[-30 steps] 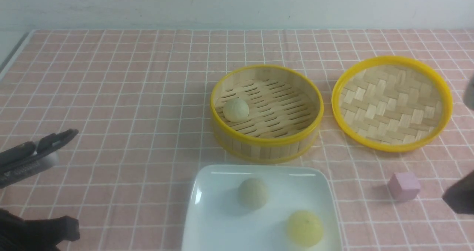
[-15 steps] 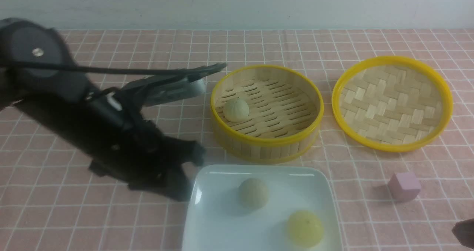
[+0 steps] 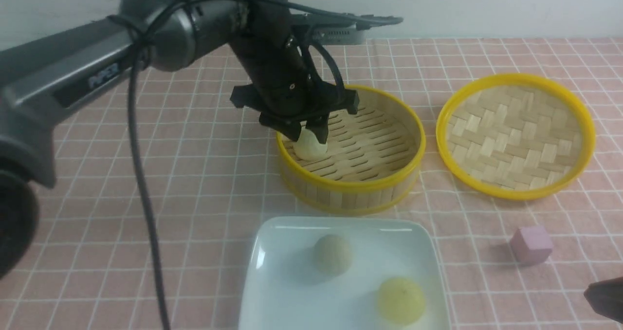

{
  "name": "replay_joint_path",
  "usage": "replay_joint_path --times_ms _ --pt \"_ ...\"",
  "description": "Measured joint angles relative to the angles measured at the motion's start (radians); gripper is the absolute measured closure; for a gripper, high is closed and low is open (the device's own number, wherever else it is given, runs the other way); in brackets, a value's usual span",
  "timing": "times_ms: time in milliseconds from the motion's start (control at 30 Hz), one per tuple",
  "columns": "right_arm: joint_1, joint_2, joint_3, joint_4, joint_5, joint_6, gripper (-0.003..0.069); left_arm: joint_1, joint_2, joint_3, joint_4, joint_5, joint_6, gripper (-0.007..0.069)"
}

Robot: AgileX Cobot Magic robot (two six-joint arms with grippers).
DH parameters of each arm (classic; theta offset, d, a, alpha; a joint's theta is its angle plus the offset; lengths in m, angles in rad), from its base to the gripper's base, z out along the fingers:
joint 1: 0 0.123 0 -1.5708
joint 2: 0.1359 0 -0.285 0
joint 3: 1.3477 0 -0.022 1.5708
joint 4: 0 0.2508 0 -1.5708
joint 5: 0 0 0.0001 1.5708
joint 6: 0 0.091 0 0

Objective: Put the steamed buns into the plate on the pink tablecloth.
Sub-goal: 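Reach into the bamboo steamer and grasp a bun with the left gripper, then carry the bun from the bamboo steamer to the plate with the left gripper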

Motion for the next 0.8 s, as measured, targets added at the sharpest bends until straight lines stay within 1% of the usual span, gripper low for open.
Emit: replay_joint_path --times_ms 100,200,367,467,600,700,800 --pt "0.000 0.000 0.000 0.000 -0.007 0.000 0.0659 0.000 0.083 -0.091 0.059 -0.004 0.000 0.0283" --pt "0.000 0.000 0.000 0.000 -0.014 0.000 0.0657 0.000 0.148 -0.125 0.103 -0.017 0.000 0.0283" --pt "0.000 0.000 0.000 0.000 -0.018 0.000 0.0655 0.000 0.205 -0.128 0.107 -0.042 -0.001 0.0293" --pt "0.000 0.000 0.000 0.000 -0.018 0.000 0.0652 -0.001 0.227 -0.128 0.093 -0.064 -0.029 0.0368" --pt "0.000 0.000 0.000 0.000 -0.018 0.000 0.0645 -0.001 0.213 -0.136 0.059 -0.060 -0.043 0.0578" --pt "0.000 0.000 0.000 0.000 -0.018 0.000 0.0643 -0.001 0.175 -0.146 0.023 -0.028 -0.044 0.0597" --pt "0.000 0.000 0.000 0.000 -0.018 0.000 0.0641 -0.002 0.102 -0.174 0.015 0.013 -0.034 0.0598"
